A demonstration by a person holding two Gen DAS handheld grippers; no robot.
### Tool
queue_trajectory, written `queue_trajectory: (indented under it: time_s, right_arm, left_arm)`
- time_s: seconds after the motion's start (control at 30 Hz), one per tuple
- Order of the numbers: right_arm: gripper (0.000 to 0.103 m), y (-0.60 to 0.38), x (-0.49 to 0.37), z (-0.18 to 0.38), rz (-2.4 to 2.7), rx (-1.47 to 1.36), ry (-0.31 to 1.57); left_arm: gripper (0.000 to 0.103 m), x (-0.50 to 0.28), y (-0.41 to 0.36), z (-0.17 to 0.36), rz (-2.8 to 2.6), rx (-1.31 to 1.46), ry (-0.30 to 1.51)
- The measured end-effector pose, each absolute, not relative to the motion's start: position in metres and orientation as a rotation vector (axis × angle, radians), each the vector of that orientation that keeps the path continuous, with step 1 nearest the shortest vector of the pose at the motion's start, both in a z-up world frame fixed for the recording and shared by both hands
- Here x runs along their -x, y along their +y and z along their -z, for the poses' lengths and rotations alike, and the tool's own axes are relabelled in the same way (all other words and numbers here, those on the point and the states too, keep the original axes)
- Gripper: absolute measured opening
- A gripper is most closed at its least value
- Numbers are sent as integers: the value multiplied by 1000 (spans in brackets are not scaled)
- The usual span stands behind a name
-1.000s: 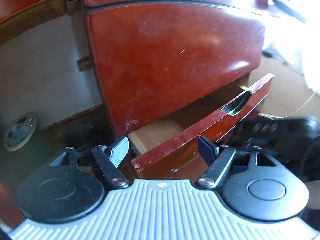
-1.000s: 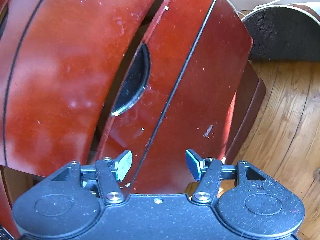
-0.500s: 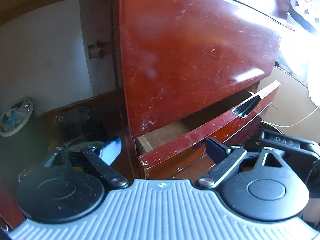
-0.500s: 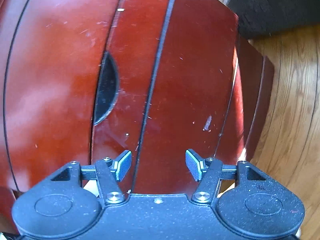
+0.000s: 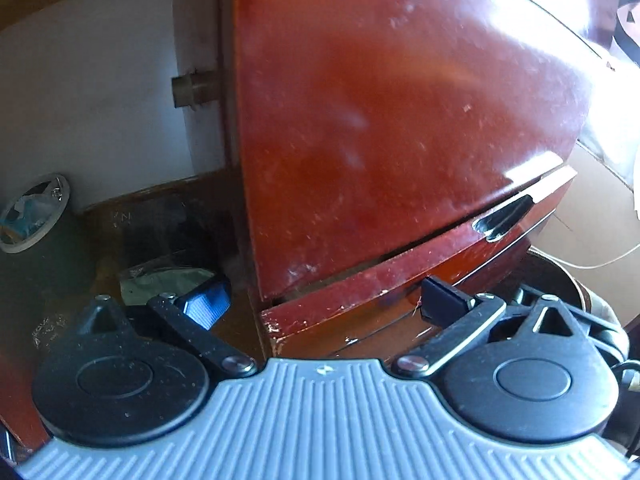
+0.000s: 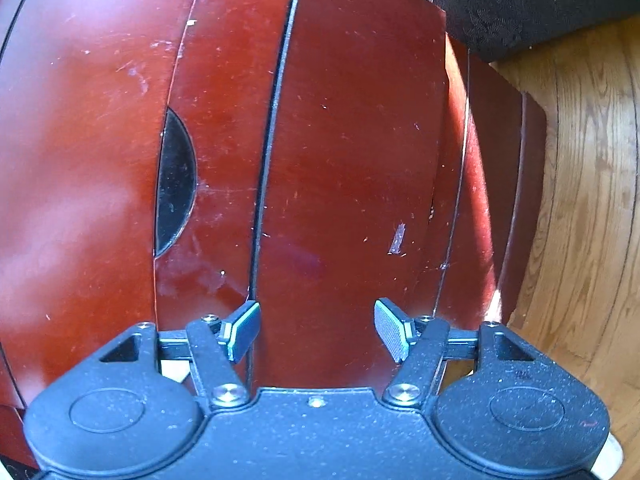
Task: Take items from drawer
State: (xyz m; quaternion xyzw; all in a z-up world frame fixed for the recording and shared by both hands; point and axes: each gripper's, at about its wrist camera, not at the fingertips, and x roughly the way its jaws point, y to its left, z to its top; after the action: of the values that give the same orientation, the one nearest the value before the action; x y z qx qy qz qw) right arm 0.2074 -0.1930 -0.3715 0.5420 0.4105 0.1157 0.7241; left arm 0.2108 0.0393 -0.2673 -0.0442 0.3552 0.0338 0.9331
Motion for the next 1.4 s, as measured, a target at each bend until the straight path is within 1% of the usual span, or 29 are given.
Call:
queue_trajectory:
  time_s: [0.1,0.3,0.4,0.57,0.67,0.77,0.87,0.93,0.97,1.03,1.1,1.23,1.33,1.4]
  right_arm:
    - [70,-191,-212,376,-252,-1204,909]
    - [70,-186,-220,374,-255,-1197,917]
    - [70,-185,-223,376,-257,-1192,909]
    - [71,-183,-219,362,-249,-1131,917]
    - [71,-187,-216,342,-259,-1063,922]
    - [71,-196,-205,317,-277,-985,908]
    - [69,-202,-198,301,-326,-915,943]
    - [69,-198,-202,286,-347,-707,1034]
    - [69,-196,-202,277,-348,-600,1061]
    - [69,-203,-199,257,-357,-480,1092]
    - [69,-210,-193,235,-348,-379,1110]
    - [69,-222,-166,174,-298,-169,1105]
    - [74,-225,-137,129,-273,-72,1100]
    - [81,-221,-117,101,-283,-23,1087]
  left_arm:
    - [103,-211,37,266,-91,52,736]
    - [103,-215,51,264,-115,93,766]
    - [103,-220,49,270,-121,66,786]
    - [103,-222,43,281,-100,48,802]
    - [103,-225,37,279,-90,38,799]
    - [103,-217,29,257,-90,15,747]
    - [103,-206,15,246,-133,-17,783]
    - [100,-190,3,244,-137,-49,822]
    - [100,-182,-4,243,-137,-64,841]
    - [102,-166,-12,236,-99,-32,888]
    - [102,-150,-22,222,-61,-2,932]
    - [103,-115,-32,186,-39,-26,954]
    - [103,-96,-41,150,-20,-42,986]
    - [103,-79,-53,134,4,-77,986]
